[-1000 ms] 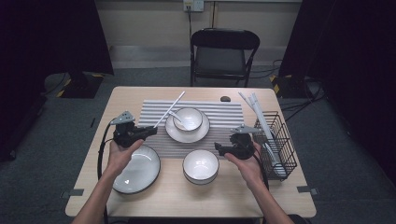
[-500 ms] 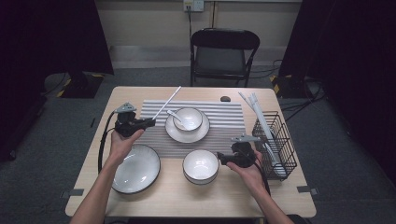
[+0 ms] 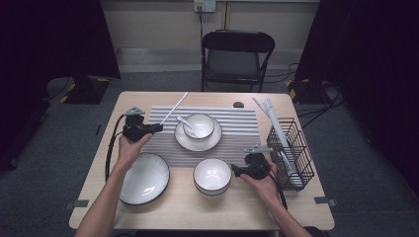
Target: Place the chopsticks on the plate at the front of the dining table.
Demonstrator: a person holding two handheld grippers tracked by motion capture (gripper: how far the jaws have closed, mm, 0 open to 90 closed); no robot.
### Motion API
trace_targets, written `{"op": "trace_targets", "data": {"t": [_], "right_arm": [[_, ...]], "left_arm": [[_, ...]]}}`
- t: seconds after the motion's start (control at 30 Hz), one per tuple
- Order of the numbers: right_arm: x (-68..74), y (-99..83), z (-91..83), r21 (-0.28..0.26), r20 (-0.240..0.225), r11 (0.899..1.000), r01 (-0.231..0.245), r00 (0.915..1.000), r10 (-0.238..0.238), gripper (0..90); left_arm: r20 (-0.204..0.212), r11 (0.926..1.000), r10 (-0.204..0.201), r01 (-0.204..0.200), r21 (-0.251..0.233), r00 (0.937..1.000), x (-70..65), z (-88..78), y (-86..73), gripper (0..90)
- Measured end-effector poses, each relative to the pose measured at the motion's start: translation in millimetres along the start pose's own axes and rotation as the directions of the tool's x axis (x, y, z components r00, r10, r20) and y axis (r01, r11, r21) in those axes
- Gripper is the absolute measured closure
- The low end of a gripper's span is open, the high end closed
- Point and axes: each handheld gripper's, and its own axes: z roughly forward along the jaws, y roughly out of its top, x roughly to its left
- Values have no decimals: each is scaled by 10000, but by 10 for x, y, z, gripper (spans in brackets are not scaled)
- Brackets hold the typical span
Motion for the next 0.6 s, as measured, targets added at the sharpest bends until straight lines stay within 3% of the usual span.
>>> {"op": "trace_targets", "data": {"t": [0.1, 0.2, 0.27, 0.6], "right_arm": [[30, -53, 32, -152, 258, 9992, 372, 9990, -368, 243], [39, -77, 32, -294, 293, 9990, 345, 9990, -336, 239], [63, -106, 38, -432, 470, 9972, 607, 9972, -587, 237], [75, -106, 42, -434, 542, 9973, 587, 9969, -563, 235]], "left_arm": [[-197, 9997, -8, 13, 257, 9998, 29, 34, -20, 856], [-105, 9996, -109, 112, 260, 9999, 49, 50, -25, 856], [-157, 9990, -125, 132, 433, 9998, 59, 72, -35, 856], [-154, 9957, -419, 430, 823, 9990, 49, 215, -77, 856]]}}
